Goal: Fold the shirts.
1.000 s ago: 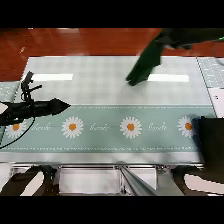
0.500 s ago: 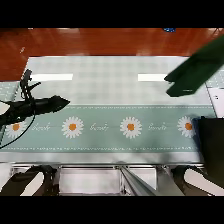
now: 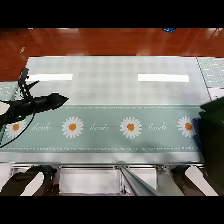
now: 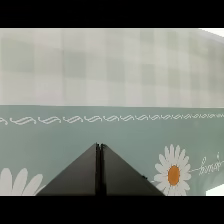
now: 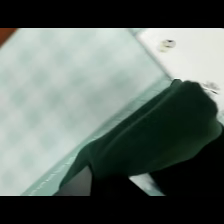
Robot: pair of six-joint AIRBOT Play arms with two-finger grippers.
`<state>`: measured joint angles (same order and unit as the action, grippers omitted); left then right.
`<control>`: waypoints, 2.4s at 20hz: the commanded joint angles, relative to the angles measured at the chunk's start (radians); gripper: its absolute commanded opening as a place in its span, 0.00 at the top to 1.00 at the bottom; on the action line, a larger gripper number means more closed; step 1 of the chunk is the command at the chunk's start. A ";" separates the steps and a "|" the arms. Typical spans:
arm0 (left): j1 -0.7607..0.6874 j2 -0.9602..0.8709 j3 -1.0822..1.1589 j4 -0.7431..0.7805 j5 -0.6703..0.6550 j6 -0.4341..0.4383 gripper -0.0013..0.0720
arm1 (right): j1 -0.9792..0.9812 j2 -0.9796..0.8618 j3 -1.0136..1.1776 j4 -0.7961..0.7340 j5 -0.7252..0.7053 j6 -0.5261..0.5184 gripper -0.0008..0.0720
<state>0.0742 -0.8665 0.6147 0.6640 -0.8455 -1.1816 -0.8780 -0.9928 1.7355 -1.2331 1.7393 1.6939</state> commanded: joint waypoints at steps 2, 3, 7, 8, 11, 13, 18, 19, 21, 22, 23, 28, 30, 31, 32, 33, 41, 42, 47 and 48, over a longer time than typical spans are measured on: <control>0.000 0.000 0.000 0.000 0.008 0.000 0.95 | -0.200 0.141 -0.246 -0.192 0.120 -0.107 0.95; 0.000 0.000 0.000 0.000 0.009 0.000 0.95 | -0.238 0.172 -0.317 -0.236 0.119 -0.100 0.95; 0.000 0.000 0.000 0.001 0.063 0.000 0.95 | -0.340 0.276 -0.534 -0.381 0.119 -0.062 0.95; 0.000 0.000 0.000 0.001 0.083 0.000 0.95 | -0.341 0.295 -0.564 -0.443 0.119 -0.044 0.95; 0.000 0.000 0.000 0.001 0.138 0.000 0.95 | -0.341 0.328 -0.622 -0.603 0.119 0.010 0.85; 0.000 -0.001 0.000 0.001 0.163 0.000 0.95 | -0.340 0.326 -0.643 -0.595 0.117 0.010 0.42; 0.011 -0.010 0.036 0.001 0.272 0.010 0.95 | -0.340 0.271 -0.601 -0.354 0.061 -0.019 0.68; 0.025 -0.031 0.095 0.000 0.222 0.007 0.95 | -0.340 0.245 -0.544 -0.179 -0.003 -0.050 0.92; 0.031 -0.087 0.256 0.001 0.115 0.008 0.95 | -0.284 0.190 -0.428 0.212 -0.183 -0.060 0.95; 0.026 -0.121 0.356 0.000 0.057 0.007 0.95 | -0.203 0.161 -0.372 0.373 -0.301 -0.060 0.95; 0.013 -0.158 0.452 0.000 0.009 0.007 0.95 | -0.079 0.130 -0.322 0.465 -0.417 -0.060 0.95; -0.225 -0.317 0.838 0.423 -0.193 -0.311 0.95 | 0.758 -0.060 -0.214 0.179 -0.681 -0.097 0.95; -0.348 -0.334 0.824 0.698 -0.202 -0.416 0.95 | 1.057 -0.175 -0.214 -0.220 -0.642 -0.031 0.95; -0.373 -0.348 0.804 0.782 -0.214 -0.450 0.95 | 1.150 -0.245 -0.214 -0.420 -0.588 0.042 0.95; -0.373 -0.366 0.778 0.826 -0.233 -0.468 0.95 | 1.194 -0.311 -0.215 -0.540 -0.530 0.077 0.95; -0.361 -0.384 0.754 0.843 -0.256 -0.466 0.95 | 1.208 -0.379 -0.215 -0.581 -0.473 0.083 0.95; -0.269 -0.423 0.584 0.848 -0.287 -0.515 0.95 | 1.202 -0.571 -0.218 -0.544 -0.433 0.127 0.95; -0.267 -0.423 0.584 0.848 -0.288 -0.515 0.95 | 1.202 -0.571 -0.228 -0.546 -0.445 0.156 0.95; -0.267 -0.423 0.584 0.848 -0.294 -0.515 0.95 | 1.200 -0.571 -0.351 -0.539 -0.512 0.221 0.95; -0.268 -0.424 0.584 0.847 -0.288 -0.515 0.95 | 1.200 -0.571 -0.352 -0.531 -0.509 0.220 0.95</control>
<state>-0.1955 -1.2896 1.2022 1.5066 -1.1332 -1.6939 0.3199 -1.5589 1.4235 -1.7733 1.2549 1.8866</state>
